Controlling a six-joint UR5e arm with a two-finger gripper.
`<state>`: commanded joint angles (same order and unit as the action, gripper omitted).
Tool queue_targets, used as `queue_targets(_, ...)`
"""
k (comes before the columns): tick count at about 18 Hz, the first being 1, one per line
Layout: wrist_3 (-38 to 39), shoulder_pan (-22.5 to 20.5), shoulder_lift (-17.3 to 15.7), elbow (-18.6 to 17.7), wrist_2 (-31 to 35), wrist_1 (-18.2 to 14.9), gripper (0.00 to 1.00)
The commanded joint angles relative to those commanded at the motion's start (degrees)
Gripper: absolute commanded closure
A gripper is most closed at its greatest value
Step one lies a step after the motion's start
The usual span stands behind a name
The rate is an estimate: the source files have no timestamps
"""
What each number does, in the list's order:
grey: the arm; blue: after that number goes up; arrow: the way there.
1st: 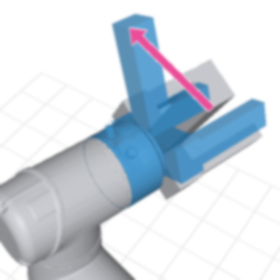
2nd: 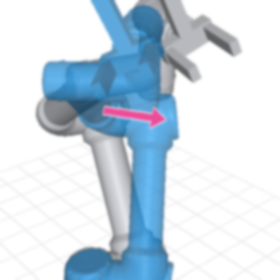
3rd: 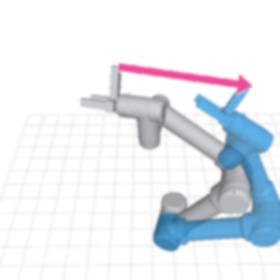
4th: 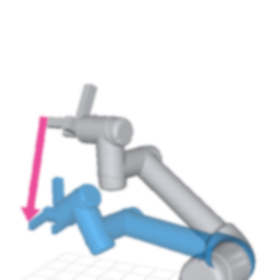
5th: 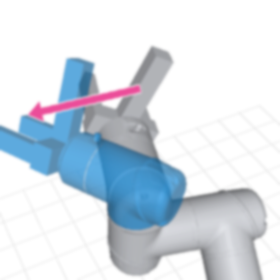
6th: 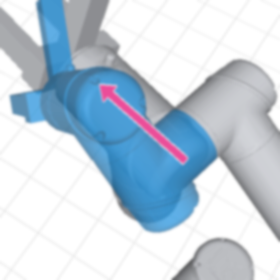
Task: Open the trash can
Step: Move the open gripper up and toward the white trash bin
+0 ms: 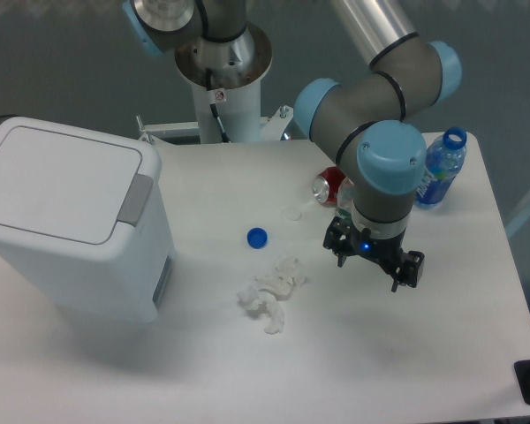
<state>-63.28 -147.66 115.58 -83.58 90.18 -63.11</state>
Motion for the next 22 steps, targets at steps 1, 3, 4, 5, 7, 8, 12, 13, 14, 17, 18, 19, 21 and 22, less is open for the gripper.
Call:
queue_targets(1,0.09,0.00,-0.09,0.09,-0.09,0.00,0.00)
queue_targets(3,0.00,-0.17,-0.17,0.09,-1.31,0.00,0.00)
queue_targets(4,0.09,-0.09,-0.26,0.26,-1.75,0.00,0.00)
queue_targets(5,0.35,0.00,-0.26,0.35,-1.67,0.00,0.00)
queue_targets(7,0.62,0.17,-0.96,0.00,-1.67,-0.17,0.00)
queue_targets(8,0.79,0.18,-1.58,-0.35,-1.67,-0.18,0.00)
queue_targets(12,1.23,0.35,-3.51,-2.63,-1.84,0.09,0.00)
queue_targets(13,1.58,0.35,-4.30,-3.51,-1.76,0.09,0.00)
queue_targets(14,2.54,0.44,-5.00,-4.30,-1.76,0.17,0.00)
queue_targets(17,4.57,0.62,-6.59,-6.23,-1.85,0.26,0.00)
queue_targets(18,4.48,0.70,-6.85,-6.68,-1.93,0.26,0.00)
queue_targets(19,4.66,1.23,-6.94,-6.68,-2.02,0.26,0.00)
queue_targets(21,5.36,1.93,-7.55,-6.59,-2.37,0.26,0.00)
queue_targets(22,6.32,2.11,-7.91,-6.59,-2.90,0.26,0.04)
